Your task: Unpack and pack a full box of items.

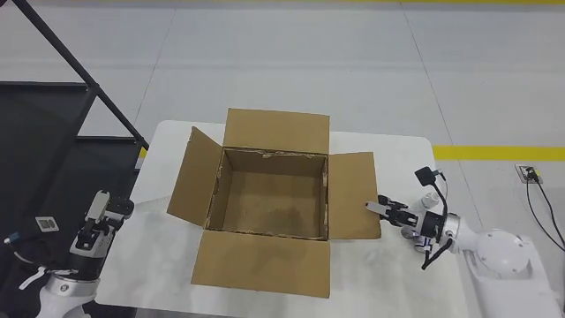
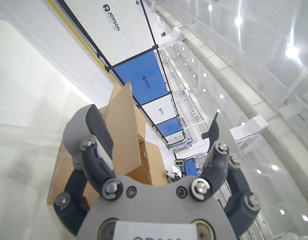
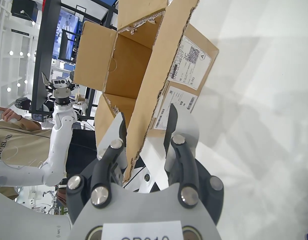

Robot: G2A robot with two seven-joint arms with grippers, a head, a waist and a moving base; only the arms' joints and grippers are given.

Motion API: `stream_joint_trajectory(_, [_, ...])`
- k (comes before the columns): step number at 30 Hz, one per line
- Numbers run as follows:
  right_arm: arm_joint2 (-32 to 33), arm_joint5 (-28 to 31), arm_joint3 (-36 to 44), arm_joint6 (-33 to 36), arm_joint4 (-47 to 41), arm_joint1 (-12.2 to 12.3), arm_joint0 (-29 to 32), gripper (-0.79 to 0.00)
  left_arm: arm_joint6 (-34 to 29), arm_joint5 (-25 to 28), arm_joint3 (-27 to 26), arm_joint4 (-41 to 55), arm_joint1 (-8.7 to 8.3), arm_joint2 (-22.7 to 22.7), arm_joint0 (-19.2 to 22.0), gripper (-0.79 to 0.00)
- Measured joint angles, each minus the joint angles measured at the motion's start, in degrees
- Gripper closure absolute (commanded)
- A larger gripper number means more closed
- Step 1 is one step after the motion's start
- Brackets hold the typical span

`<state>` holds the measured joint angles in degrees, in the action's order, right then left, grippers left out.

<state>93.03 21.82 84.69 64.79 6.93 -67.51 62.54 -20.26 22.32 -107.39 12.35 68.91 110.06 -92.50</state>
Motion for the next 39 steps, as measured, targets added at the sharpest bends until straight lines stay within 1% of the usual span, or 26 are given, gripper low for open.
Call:
stream_joint_trajectory(6, [-0.9, -0.5, 0.1, -0.6, -0.3, 0.5, -0.2, -0.345, 0.0, -0.2, 0.1, 0.2, -0.01, 0.0, -0.1, -0.785])
stream_joint_trajectory(8, [-1.5, -0.5, 0.0, -0.8, -0.3, 0.6, -0.5, -0.332, 0.0, -0.2, 0.1, 0.2, -0.01, 0.0, -0.1, -0.785])
stream_joint_trajectory(11, [-2.4, -0.7, -0.4, -1.4, -0.1, 0.8, -1.0, -0.274, 0.1, -0.1, 0.0, 0.4, -0.01, 0.0, -0.1, -0.785])
stream_joint_trajectory(13, [-2.9, -0.7, -0.7, -1.7, -0.1, 0.9, -1.3, -0.259, 0.2, 0.0, 0.0, 0.5, 0.0, 0.1, -0.1, -0.785])
stream_joint_trajectory(15, [-3.4, -0.8, -1.0, -1.9, -0.2, 1.0, -1.7, -0.268, 0.3, 0.0, 0.1, 0.6, 0.0, 0.2, -0.1, -0.785])
stream_joint_trajectory(18, [-4.1, -1.0, -1.3, -2.1, -0.4, 1.2, -2.1, -0.256, 0.4, -0.2, 0.3, 0.8, -0.01, 0.3, 0.0, -0.785])
stream_joint_trajectory(19, [-4.3, -1.0, -1.4, -2.2, -0.4, 1.3, -2.3, -0.206, 0.4, -0.2, 0.3, 0.8, -0.01, 0.4, 0.0, -0.785])
stream_joint_trajectory(21, [-4.7, -1.1, -1.6, -2.3, -0.5, 1.4, -2.6, -0.166, 0.5, -0.2, 0.3, 0.8, -0.01, 0.4, 0.1, -0.785])
stream_joint_trajectory(24, [-5.5, -1.2, -1.9, -2.4, -0.6, 1.6, -3.0, -0.169, 0.6, -0.2, 0.4, 0.9, -0.01, 0.4, 0.1, -0.785])
stream_joint_trajectory(26, [-6.0, -1.4, -2.1, -2.4, -0.5, 1.7, -3.3, -0.132, 0.5, -0.3, 0.5, 0.9, -0.01, 0.3, 0.2, -0.785])
stream_joint_trajectory(29, [-6.5, -1.7, -2.2, -2.6, -0.5, 1.9, -3.6, -0.132, 0.5, -0.3, 0.6, 0.9, -0.02, 0.3, 0.3, -0.785])
stream_joint_trajectory(31, [-6.9, -1.9, -2.2, -2.8, -0.5, 2.0, -3.7, -0.117, 0.4, -0.3, 0.7, 1.0, -0.03, 0.2, 0.4, -0.785])
stream_joint_trajectory(32, [-7.1, -2.0, -2.1, -2.9, -0.5, 2.0, -3.7, -0.105, 0.3, -0.3, 0.8, 1.1, -0.03, 0.2, 0.4, -0.785])
stream_joint_trajectory(33, [-7.3, -2.0, -2.1, -3.0, -0.6, 2.1, -3.8, -0.071, 0.3, -0.3, 0.8, 1.1, -0.04, 0.2, 0.4, -0.785])
stream_joint_trajectory(37, [-8.3, -2.2, -2.1, -3.5, -0.5, 2.2, -4.1, -0.015, 0.2, -0.2, 0.9, 1.1, -0.05, 0.2, 0.5, -0.785])
stream_joint_trajectory(39, [-8.8, -2.1, -2.2, -3.7, -0.6, 2.3, -4.3, -0.034, 0.2, -0.2, 1.0, 1.1, -0.05, 0.2, 0.5, -0.785])
